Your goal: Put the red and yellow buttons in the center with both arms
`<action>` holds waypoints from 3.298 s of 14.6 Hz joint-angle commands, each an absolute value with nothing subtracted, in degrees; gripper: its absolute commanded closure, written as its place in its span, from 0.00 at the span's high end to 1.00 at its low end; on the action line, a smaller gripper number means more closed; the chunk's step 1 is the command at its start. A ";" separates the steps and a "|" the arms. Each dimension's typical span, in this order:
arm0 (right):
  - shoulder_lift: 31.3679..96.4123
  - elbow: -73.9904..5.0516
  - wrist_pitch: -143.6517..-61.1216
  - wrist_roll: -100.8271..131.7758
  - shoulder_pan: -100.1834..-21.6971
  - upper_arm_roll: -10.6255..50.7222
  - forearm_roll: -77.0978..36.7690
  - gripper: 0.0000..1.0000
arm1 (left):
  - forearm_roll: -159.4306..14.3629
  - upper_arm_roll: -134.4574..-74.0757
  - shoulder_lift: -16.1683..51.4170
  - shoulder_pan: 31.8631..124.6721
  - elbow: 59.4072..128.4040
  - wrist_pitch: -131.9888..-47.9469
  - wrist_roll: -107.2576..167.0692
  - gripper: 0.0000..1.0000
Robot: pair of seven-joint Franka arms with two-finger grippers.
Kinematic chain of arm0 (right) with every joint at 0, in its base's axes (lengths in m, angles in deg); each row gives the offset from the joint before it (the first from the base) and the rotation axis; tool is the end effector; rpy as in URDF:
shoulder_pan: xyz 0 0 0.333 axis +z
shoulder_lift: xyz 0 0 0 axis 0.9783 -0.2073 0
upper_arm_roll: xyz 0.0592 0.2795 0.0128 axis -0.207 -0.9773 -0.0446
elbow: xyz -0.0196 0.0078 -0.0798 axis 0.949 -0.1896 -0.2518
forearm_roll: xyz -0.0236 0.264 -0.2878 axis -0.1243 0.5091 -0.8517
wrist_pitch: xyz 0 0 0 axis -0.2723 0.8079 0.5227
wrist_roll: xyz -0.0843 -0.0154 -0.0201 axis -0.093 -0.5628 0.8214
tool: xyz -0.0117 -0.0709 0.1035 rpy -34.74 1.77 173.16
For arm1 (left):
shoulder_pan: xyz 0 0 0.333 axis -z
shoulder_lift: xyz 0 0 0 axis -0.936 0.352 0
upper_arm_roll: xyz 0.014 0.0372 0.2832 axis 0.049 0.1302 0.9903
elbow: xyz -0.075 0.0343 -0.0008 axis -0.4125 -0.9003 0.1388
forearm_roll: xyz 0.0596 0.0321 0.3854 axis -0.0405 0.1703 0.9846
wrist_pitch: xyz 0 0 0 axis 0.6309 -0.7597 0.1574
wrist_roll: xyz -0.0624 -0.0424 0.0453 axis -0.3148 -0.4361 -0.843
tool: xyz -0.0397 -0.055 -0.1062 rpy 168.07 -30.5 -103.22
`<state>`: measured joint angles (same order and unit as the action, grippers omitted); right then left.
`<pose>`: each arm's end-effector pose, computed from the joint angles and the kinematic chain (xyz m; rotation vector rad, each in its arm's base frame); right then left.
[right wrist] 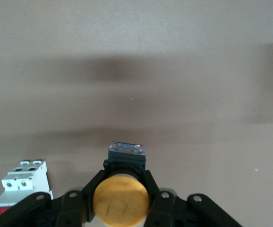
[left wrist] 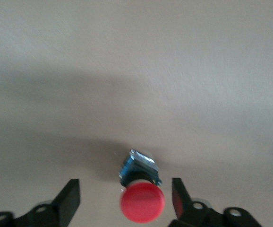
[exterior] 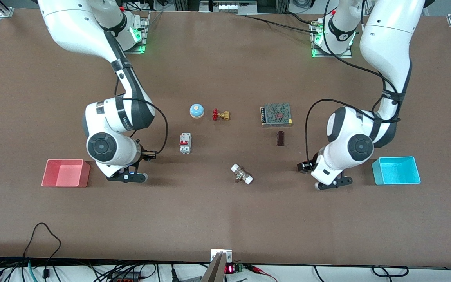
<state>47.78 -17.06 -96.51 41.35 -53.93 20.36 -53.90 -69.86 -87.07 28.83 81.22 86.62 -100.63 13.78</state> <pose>0.6386 0.2269 0.2348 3.0472 -0.0774 -0.2767 0.6535 -0.1535 0.2075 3.0336 0.3679 -0.0839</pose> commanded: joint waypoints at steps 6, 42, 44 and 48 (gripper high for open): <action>44.64 -18.50 -100.66 42.30 -51.59 20.66 -53.32 0.17 | -70.13 -86.73 18.82 74.49 85.86 -91.38 20.26 1.00; 82.60 -23.23 -75.79 17.08 -73.20 22.86 -54.37 1.00 | -62.13 -86.73 -7.73 66.41 88.41 -70.98 35.92 1.00; 83.66 -25.00 -76.15 17.08 -73.38 23.03 -54.55 1.00 | -62.14 -86.64 -7.30 66.41 88.32 -70.98 36.53 1.00; 84.54 -25.45 -75.71 16.99 -73.12 22.77 -57.01 1.00 | -62.05 -86.73 -7.29 66.41 88.24 -70.80 36.10 1.00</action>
